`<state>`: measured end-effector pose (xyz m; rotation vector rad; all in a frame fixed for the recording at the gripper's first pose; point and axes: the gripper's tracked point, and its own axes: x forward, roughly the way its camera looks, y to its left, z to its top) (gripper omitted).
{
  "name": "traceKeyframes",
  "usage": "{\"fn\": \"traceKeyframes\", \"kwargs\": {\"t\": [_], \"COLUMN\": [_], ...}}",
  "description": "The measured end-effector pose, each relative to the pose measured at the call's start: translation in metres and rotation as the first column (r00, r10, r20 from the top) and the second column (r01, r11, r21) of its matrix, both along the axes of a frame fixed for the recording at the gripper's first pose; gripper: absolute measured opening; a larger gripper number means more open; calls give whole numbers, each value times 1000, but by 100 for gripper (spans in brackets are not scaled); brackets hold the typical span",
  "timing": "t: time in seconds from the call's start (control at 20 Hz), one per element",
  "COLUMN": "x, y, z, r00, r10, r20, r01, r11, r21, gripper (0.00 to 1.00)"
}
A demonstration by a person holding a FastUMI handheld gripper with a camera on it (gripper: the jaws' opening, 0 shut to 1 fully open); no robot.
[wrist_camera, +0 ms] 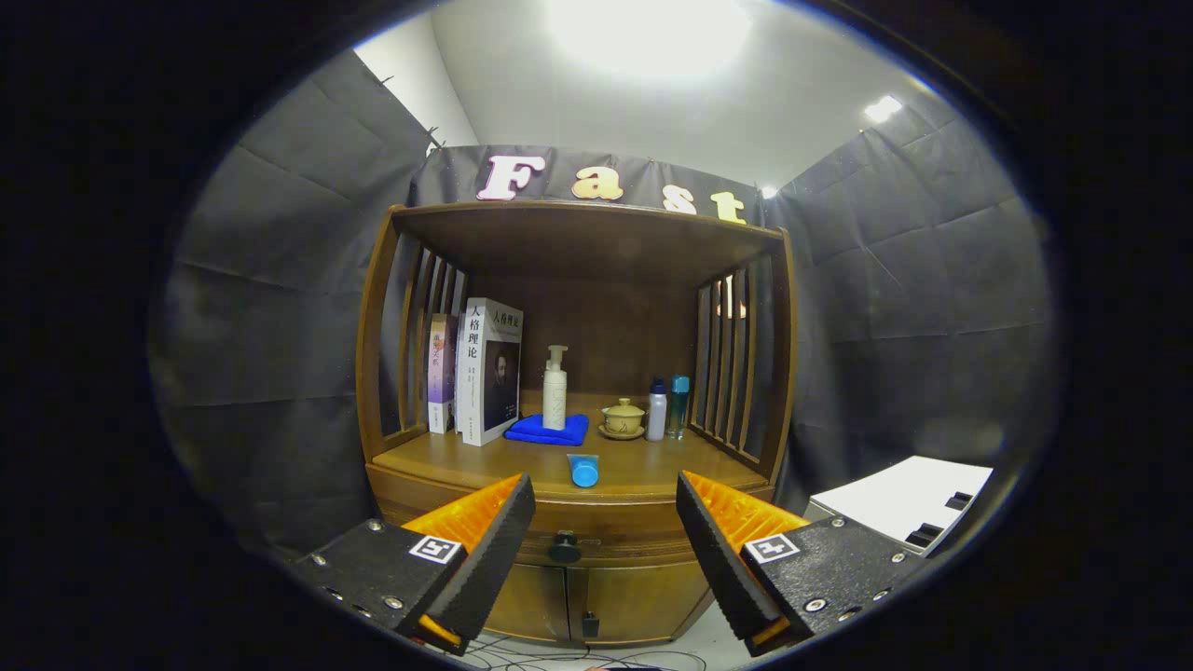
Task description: Pull open the drawer, take out the items inside it, and place them on the countertop above the cabinet.
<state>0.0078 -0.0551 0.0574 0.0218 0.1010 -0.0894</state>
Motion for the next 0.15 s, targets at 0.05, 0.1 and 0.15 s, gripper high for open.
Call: {"fn": "traceKeyframes", "kwargs": {"t": [0.05, 0.1, 0.15], "x": [-1, 0, -1], "y": [0, 0, 0], "z": [0, 0, 0], "r00": [1000, 1000, 1000], "r10": [-1, 2, 2], "r20": [1, 2, 4], "r01": [1, -2, -2], "r11": [1000, 1000, 1000], "r21": [2, 5, 6], "gripper": [95, 95, 95]}}
